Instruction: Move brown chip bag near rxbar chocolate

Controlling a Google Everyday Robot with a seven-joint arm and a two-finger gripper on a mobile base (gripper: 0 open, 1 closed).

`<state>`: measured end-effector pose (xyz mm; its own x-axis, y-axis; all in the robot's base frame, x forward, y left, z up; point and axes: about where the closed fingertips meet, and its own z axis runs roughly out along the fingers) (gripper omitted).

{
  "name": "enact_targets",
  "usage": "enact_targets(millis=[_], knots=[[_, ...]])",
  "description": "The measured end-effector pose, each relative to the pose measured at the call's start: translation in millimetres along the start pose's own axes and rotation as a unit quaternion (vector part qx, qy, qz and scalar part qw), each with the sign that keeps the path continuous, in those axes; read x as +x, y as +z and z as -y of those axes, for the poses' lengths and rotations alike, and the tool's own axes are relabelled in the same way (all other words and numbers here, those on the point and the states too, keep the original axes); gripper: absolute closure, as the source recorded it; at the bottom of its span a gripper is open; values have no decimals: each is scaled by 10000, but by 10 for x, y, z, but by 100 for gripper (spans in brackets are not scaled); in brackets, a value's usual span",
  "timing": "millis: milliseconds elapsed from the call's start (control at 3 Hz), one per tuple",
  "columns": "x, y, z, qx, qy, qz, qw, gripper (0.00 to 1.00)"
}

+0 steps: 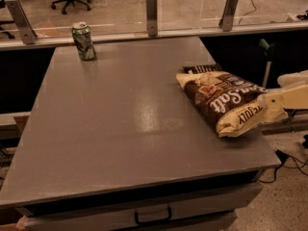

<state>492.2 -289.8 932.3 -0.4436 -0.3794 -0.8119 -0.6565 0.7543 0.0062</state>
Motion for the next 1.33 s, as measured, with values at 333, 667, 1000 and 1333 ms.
enact_targets(millis=[333, 667, 1000, 1333], knots=[[-96, -35, -68, 129, -286, -290, 9991, 0], [-467, -344, -119, 418, -1017, -834, 9904, 0], [-1168, -755, -304, 694, -1962, -1291, 9695, 0], [-1353, -775, -359, 685, -2315, -1552, 9579, 0]])
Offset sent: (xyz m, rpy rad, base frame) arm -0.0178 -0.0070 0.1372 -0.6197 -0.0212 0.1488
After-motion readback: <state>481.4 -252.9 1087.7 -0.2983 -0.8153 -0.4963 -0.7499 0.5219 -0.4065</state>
